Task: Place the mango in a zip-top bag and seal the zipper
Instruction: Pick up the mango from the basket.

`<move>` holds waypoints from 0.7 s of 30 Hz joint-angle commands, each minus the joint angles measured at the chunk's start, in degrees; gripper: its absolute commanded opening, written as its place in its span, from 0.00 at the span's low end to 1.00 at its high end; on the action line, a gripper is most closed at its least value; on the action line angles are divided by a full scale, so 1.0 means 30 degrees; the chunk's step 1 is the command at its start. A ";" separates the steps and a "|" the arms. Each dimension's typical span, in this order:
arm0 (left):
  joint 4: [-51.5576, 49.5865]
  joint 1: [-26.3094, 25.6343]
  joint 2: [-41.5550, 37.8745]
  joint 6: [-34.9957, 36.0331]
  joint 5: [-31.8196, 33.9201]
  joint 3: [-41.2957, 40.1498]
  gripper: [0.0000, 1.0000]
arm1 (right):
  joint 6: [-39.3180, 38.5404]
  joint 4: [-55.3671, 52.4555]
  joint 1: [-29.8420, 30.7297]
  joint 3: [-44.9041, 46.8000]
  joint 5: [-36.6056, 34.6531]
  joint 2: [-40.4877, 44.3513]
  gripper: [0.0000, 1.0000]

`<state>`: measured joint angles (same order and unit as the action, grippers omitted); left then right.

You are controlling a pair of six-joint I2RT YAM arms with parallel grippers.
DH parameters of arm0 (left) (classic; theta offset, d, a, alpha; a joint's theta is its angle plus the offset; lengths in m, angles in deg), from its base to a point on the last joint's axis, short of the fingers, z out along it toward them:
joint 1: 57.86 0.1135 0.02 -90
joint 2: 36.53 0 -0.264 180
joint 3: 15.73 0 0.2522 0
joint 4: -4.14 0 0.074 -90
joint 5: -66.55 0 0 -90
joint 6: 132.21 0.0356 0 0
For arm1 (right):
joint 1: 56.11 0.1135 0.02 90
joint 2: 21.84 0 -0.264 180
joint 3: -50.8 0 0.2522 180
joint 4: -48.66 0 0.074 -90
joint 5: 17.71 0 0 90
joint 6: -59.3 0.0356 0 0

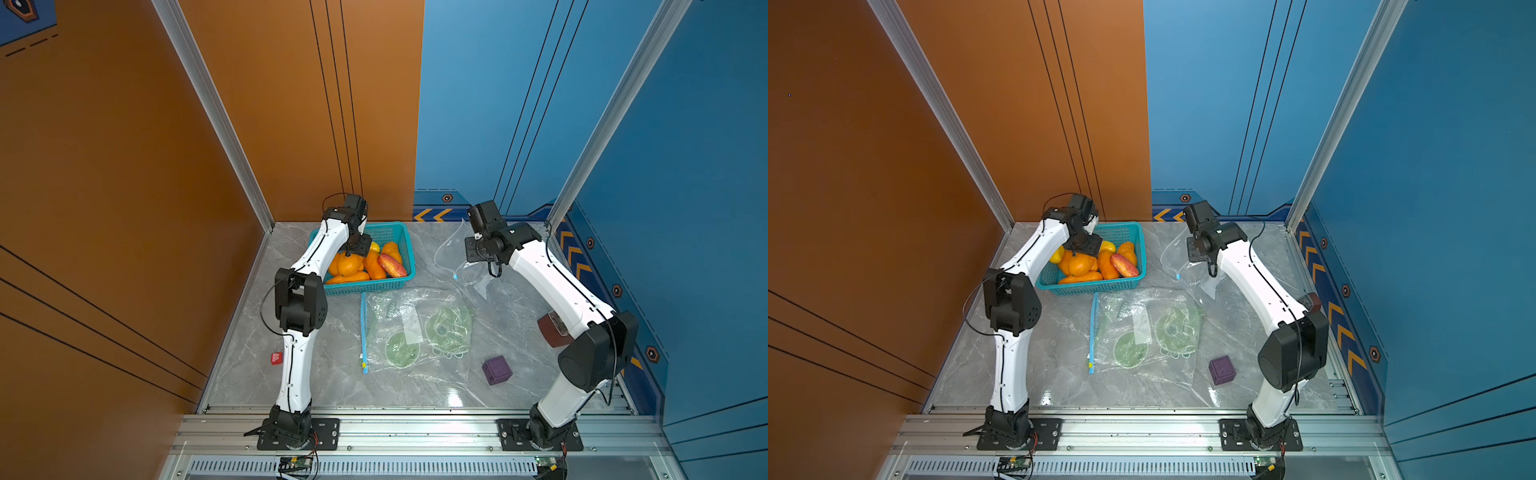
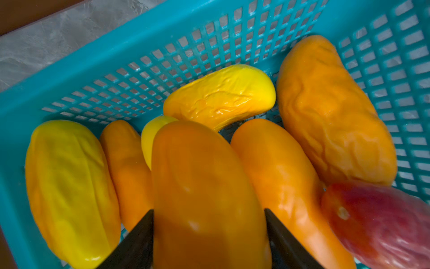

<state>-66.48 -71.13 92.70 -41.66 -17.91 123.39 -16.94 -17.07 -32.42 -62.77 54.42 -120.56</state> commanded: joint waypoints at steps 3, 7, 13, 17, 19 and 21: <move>-0.0398 0.0106 -0.0269 -0.1356 -0.1405 0.1196 0.58 | -0.0073 -0.0420 0.0135 -0.0506 -0.0255 0.0078 0.05; -0.0358 -0.0027 -0.0646 -0.1983 -0.1262 0.1699 0.50 | -0.0023 -0.0326 0.0133 -0.0370 -0.0211 0.0068 0.05; -0.0336 -0.0144 -0.0999 -0.2949 -0.1048 0.2437 0.42 | 0.0067 -0.0228 0.0133 -0.0290 -0.0083 0.0188 0.04; -0.0309 -0.0330 -0.1094 -0.4002 -0.1657 0.3256 0.39 | 0.0084 -0.0176 0.0143 -0.0165 0.0050 0.0357 0.04; -0.0298 -0.0669 -0.1072 -0.4362 -0.1901 0.3917 0.38 | 0.0094 -0.0155 0.0133 -0.0081 0.0117 0.0447 0.04; -0.0294 -0.1222 -0.1017 -0.4631 -0.1963 0.4853 0.38 | 0.0094 -0.0119 0.0123 0.0061 0.0070 0.0531 0.04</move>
<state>-66.76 -72.34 92.48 -52.78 -21.58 133.64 -16.96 -17.04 -32.40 -62.92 54.46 -120.56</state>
